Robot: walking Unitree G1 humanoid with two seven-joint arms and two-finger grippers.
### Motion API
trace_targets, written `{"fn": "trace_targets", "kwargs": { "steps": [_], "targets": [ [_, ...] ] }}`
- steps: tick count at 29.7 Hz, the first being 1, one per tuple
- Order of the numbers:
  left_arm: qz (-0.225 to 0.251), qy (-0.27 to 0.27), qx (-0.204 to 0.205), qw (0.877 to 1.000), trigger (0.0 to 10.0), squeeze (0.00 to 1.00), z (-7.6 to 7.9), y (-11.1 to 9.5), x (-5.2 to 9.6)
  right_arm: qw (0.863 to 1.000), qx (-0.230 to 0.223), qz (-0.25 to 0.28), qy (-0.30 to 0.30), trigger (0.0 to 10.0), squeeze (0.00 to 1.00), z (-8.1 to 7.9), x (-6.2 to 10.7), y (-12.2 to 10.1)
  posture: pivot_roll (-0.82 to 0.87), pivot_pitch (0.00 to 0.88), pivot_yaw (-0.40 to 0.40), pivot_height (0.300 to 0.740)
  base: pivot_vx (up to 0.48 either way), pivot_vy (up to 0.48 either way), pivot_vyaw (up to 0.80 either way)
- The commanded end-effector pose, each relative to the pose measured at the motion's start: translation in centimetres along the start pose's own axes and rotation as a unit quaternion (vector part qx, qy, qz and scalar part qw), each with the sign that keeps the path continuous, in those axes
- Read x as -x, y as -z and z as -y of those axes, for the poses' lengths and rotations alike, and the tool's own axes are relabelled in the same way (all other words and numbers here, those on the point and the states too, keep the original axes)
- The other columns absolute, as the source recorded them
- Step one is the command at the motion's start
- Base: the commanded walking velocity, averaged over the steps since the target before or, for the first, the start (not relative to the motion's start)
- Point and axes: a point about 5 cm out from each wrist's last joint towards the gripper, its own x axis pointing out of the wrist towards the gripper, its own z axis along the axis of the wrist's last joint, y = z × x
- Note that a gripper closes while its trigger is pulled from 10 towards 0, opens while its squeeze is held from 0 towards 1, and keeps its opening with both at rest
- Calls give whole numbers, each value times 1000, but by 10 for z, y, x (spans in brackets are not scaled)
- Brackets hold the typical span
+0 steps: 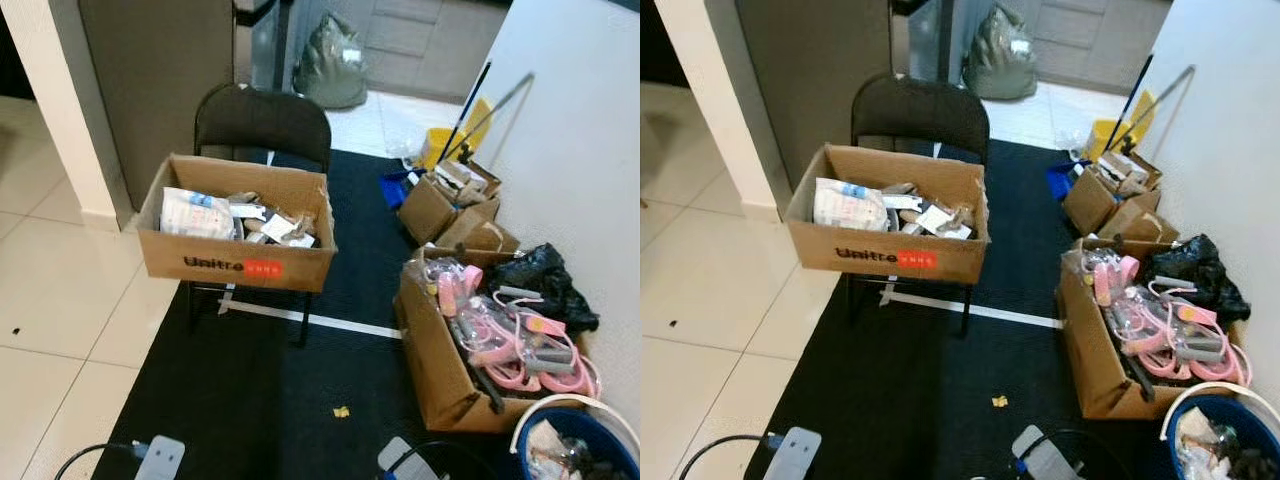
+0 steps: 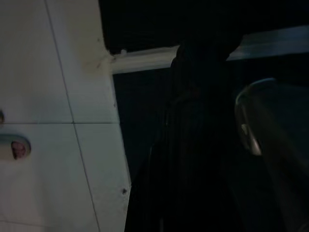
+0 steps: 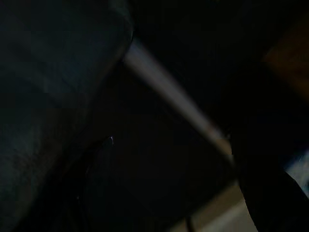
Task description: Picking trash to rubbish bin
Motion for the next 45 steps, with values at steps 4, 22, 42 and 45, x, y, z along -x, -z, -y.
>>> {"fn": "trace_targets", "kwargs": {
  "steps": [4, 22, 42, 45],
  "targets": [
    [4, -1, 0, 1000, 10000, 0, 1, -2, 0, 1000, -9, 2, -13, 10000, 0, -5, -1, 0, 59, 57, -49, 740, 354, 0, 0],
    [105, -110, 38, 988, 10000, 0, -29, -35, 3, 1000, 2, -10, -18, 10000, 0, -6, 0, 7, 66, 71, -47, 740, 359, 0, -475],
    [486, -185, -86, 850, 10000, 0, -95, -266, 102, 999, 11, -12, -28, 10000, 0, -14, -2, 2, 64, 91, -38, 740, 335, 0, 0],
    [490, -142, -96, 855, 10000, 0, -75, -267, 97, 1000, 11, -12, -27, 10000, 0, -15, -3, 1, 64, 91, -38, 740, 0, 0, 0]
  ]
}}
